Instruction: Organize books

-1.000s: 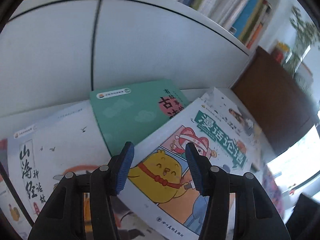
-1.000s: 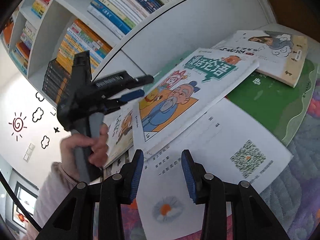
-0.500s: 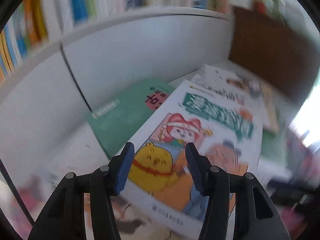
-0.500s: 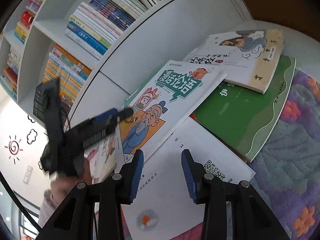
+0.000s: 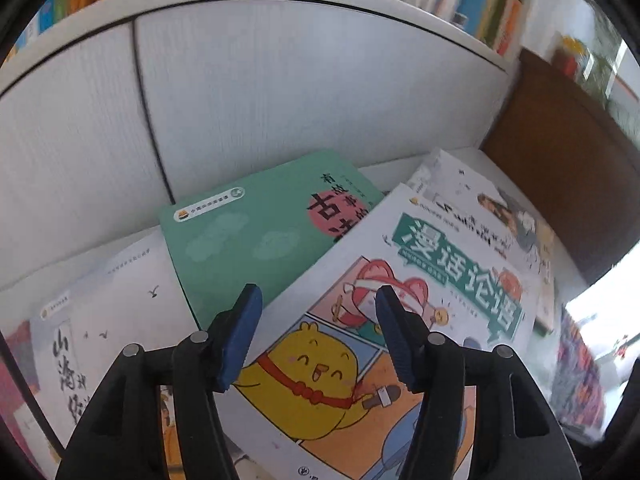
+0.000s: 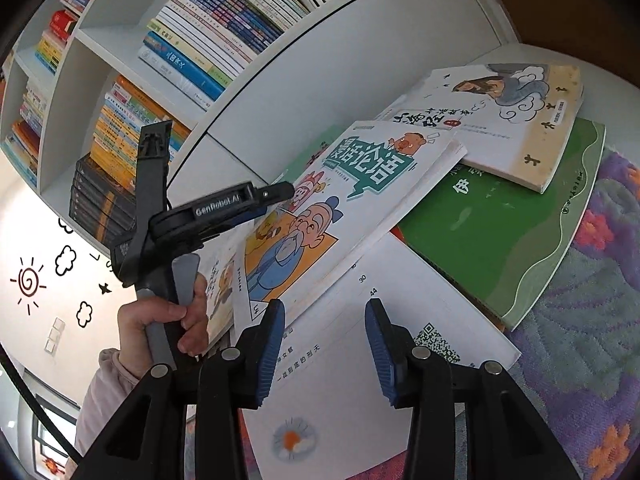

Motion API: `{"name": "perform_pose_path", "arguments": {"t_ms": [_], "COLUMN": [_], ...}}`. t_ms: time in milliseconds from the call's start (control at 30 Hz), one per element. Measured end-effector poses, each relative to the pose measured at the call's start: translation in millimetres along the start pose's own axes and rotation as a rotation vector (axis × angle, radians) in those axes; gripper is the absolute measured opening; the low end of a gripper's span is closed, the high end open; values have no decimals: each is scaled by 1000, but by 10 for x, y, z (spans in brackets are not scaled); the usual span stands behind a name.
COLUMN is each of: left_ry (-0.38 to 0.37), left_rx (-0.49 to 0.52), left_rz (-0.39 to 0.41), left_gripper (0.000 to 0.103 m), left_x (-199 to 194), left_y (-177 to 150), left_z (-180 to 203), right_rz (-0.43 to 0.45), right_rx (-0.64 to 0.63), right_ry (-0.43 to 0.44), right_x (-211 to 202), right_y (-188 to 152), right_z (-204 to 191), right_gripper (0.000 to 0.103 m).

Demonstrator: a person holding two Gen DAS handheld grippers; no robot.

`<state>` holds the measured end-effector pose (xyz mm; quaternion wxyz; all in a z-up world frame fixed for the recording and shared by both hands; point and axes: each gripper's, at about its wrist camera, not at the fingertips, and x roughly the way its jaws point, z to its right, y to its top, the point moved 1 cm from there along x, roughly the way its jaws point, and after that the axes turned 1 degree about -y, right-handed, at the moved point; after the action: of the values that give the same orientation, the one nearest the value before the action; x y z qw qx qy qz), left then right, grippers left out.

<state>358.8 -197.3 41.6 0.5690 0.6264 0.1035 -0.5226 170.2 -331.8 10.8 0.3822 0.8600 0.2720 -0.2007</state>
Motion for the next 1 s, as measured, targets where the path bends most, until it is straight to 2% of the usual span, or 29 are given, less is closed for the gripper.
{"name": "perform_pose_path", "arguments": {"t_ms": [67, 200, 267, 533, 567, 733, 900, 1000], "left_ry": [-2, -69, -103, -140, -142, -65, -60, -69], "left_rx": [-56, -139, -145, -65, -58, 9, 33, 27], "left_rz": [-9, -12, -26, -93, -101, -117, -140, -150], "left_gripper": [58, 58, 57, 57, 57, 57, 57, 57], "left_x": [18, 0, -47, -129, -176, -285, -538, -716], "left_y": [9, -16, -33, -208, -240, -375, -543, -680], "left_z": [-101, -256, -284, -63, -48, 129, 323, 393], "right_rz": [-2, -3, -10, -36, -34, -23, -52, -82], "right_rx": [1, -6, -5, 28, 36, 12, -6, 12], "right_ry": [2, 1, 9, 47, 50, -36, -97, -94], "right_x": [4, 5, 19, 30, 25, -50, -166, -248], "right_y": [-2, -3, -3, 30, 35, 69, 68, 29], "right_z": [2, -12, -10, 26, 41, 79, 120, 171], "right_gripper": [40, 41, 41, 41, 38, 25, 25, 25]}}
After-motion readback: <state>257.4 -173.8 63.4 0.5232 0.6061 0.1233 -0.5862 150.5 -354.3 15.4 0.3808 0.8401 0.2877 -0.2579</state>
